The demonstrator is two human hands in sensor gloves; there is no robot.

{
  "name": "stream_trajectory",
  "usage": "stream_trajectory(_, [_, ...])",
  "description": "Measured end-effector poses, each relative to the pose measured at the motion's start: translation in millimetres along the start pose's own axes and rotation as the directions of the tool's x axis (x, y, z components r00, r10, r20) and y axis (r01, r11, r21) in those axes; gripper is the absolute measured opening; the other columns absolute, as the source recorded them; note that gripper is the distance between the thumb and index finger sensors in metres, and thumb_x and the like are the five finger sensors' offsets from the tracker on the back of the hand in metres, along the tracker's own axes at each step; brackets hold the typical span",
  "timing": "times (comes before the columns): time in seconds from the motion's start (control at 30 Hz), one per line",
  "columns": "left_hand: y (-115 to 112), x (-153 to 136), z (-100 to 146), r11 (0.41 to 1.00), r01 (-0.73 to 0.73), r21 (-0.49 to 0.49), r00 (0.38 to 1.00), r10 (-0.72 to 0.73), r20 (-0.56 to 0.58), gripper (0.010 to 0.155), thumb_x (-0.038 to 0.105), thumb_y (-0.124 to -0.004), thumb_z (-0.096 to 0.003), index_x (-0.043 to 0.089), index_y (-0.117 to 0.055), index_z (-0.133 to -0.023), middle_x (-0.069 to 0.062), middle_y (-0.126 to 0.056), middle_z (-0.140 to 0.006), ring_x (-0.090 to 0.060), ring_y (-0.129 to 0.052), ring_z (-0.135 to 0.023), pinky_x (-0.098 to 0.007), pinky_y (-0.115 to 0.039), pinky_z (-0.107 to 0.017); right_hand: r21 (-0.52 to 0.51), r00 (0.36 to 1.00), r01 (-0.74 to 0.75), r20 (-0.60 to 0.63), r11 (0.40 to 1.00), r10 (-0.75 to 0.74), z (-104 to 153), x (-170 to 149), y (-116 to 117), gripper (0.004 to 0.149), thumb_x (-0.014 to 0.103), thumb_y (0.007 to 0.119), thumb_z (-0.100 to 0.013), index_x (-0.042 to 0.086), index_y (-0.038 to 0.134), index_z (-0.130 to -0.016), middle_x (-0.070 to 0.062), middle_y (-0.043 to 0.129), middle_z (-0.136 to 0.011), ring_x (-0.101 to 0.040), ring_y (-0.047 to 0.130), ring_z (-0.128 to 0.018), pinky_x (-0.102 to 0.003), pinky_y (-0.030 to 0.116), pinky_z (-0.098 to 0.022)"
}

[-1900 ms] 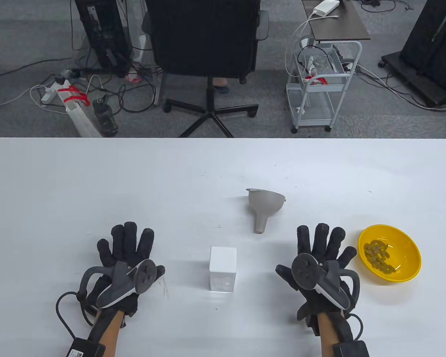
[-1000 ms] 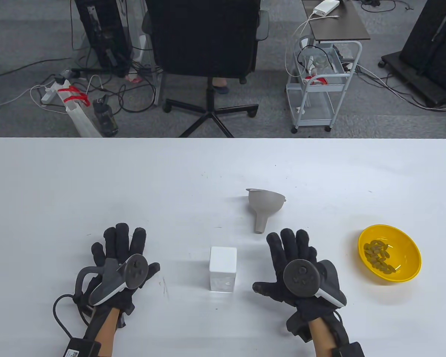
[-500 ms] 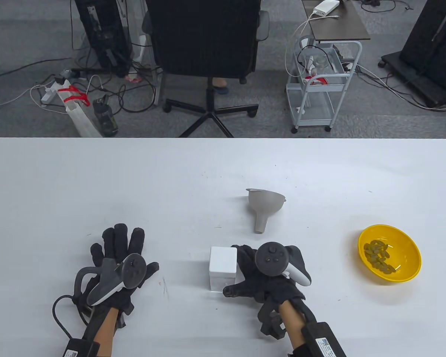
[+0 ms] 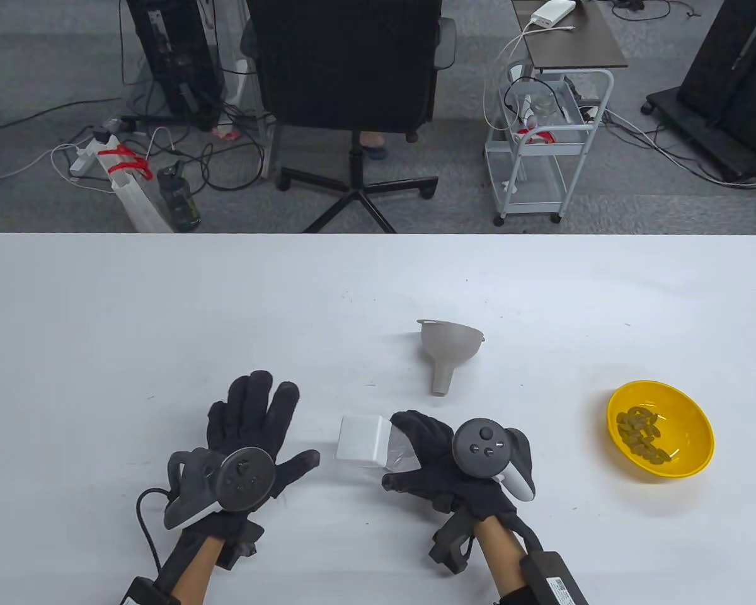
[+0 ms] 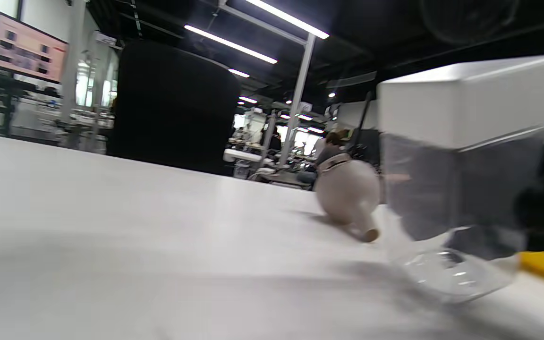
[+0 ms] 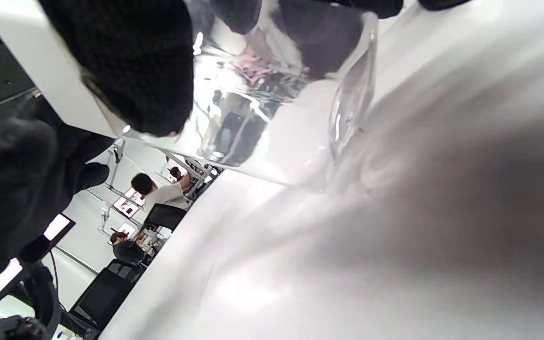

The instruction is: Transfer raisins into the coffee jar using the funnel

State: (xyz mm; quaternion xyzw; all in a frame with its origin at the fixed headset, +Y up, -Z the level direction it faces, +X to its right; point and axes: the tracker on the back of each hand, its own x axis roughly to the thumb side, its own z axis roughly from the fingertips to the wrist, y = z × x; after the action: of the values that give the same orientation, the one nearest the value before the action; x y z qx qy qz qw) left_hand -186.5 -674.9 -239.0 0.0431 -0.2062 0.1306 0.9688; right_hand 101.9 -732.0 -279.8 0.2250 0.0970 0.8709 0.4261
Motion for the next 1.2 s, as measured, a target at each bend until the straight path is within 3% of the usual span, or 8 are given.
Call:
stream_trajectory(0.17, [0, 37, -16, 0.986, -0.163, -0.038, 0.97, 0.167, 0.177, 0.091, 0.07, -0.061, -0.0583, 0.028, -0.014, -0.123, -0.019, -0.019, -0.133, -0.049, -0.029, -0.119, -0.073, -0.035, -0.076, 0.006, 0.999, 0.006, 0.051, 1.0, -0.006, 4, 5, 0, 0.089, 0.048, 0.092, -0.05, 0.018, 0.034, -0.111, -0.028, 0.041, -0.116, -0.065, 0.042, -0.1, -0.076, 0.054, -0.067])
stream_trajectory(0.37, [-16, 52, -37, 0.921, -0.351, -0.17, 0.896, 0.383, 0.227, 0.086, 0.066, -0.07, -0.0575, 0.03, -0.027, -0.124, -0.012, -0.043, -0.133, -0.042, -0.048, -0.119, -0.071, -0.042, -0.077, 0.072, 0.993, -0.001, 0.115, 0.997, -0.008, 4, 11, 6, 0.089, 0.047, 0.093, -0.05, 0.018, 0.034, -0.11, -0.027, 0.046, -0.114, -0.062, 0.053, -0.099, -0.073, 0.061, -0.066])
stream_trajectory(0.5, [-23, 47, -33, 0.964, -0.244, -0.109, 0.932, 0.264, 0.247, 0.076, 0.06, -0.071, -0.06, 0.027, -0.041, -0.122, -0.009, -0.063, -0.124, -0.037, -0.068, -0.108, -0.062, -0.054, -0.076, 0.049, 0.989, -0.068, 0.136, 0.997, 0.06, 4, 15, 9, 0.089, 0.046, 0.094, -0.048, 0.017, 0.036, -0.109, -0.024, 0.05, -0.112, -0.057, 0.058, -0.097, -0.07, 0.064, -0.066])
stream_trajectory(0.67, [-24, 40, -26, 0.973, -0.214, -0.081, 0.937, 0.228, 0.263, 0.076, 0.065, -0.06, -0.0613, 0.027, -0.037, -0.123, -0.011, -0.056, -0.127, -0.039, -0.062, -0.11, -0.06, -0.053, -0.078, 0.019, 0.984, -0.077, 0.161, 0.997, 0.073, 3, 19, 11, 0.089, 0.046, 0.095, -0.048, 0.017, 0.037, -0.109, -0.024, 0.052, -0.111, -0.056, 0.059, -0.095, -0.066, 0.068, -0.066])
stream_trajectory(0.83, [-27, 34, -22, 0.968, -0.238, -0.073, 0.92, 0.249, 0.301, 0.083, 0.07, -0.063, -0.0569, 0.032, -0.031, -0.123, -0.011, -0.053, -0.129, -0.04, -0.06, -0.112, -0.06, -0.049, -0.079, -0.03, 0.978, -0.099, 0.184, 0.995, 0.103, 8, 22, 4, 0.089, 0.046, 0.096, -0.047, 0.018, 0.038, -0.108, -0.023, 0.053, -0.111, -0.055, 0.058, -0.096, -0.066, 0.068, -0.067])
stream_trajectory(0.93, [-29, 39, -20, 0.992, -0.129, 0.012, 0.944, 0.119, 0.309, 0.082, 0.072, -0.059, -0.0559, 0.031, -0.032, -0.122, -0.01, -0.059, -0.125, -0.038, -0.069, -0.107, -0.055, -0.059, -0.076, -0.06, 0.975, -0.112, 0.187, 0.992, 0.122, 11, 22, 3, 0.089, 0.046, 0.097, -0.046, 0.018, 0.039, -0.108, -0.023, 0.054, -0.111, -0.054, 0.059, -0.096, -0.066, 0.068, -0.067])
stream_trajectory(1.1, [-25, 34, -21, 0.961, -0.226, 0.158, 0.964, 0.198, 0.178, 0.085, 0.073, -0.051, -0.0594, 0.018, -0.036, -0.122, -0.016, -0.086, -0.104, -0.04, -0.095, -0.077, -0.044, -0.081, -0.046, -0.162, 0.953, -0.185, 0.212, 0.969, 0.217, 12, 32, 6, 0.089, 0.046, 0.096, -0.046, 0.018, 0.038, -0.108, -0.022, 0.054, -0.11, -0.053, 0.059, -0.096, -0.066, 0.069, -0.066])
stream_trajectory(1.2, [-26, 23, -21, 0.914, -0.4, 0.062, 0.916, 0.401, -0.012, 0.089, 0.075, -0.048, -0.0597, 0.012, -0.041, -0.122, -0.018, -0.089, -0.1, -0.036, -0.102, -0.066, -0.042, -0.084, -0.038, -0.182, 0.934, -0.251, 0.212, 0.951, 0.287, 13, 37, 9, 0.09, 0.047, 0.095, -0.046, 0.018, 0.038, -0.108, -0.022, 0.053, -0.111, -0.052, 0.06, -0.096, -0.065, 0.069, -0.067])
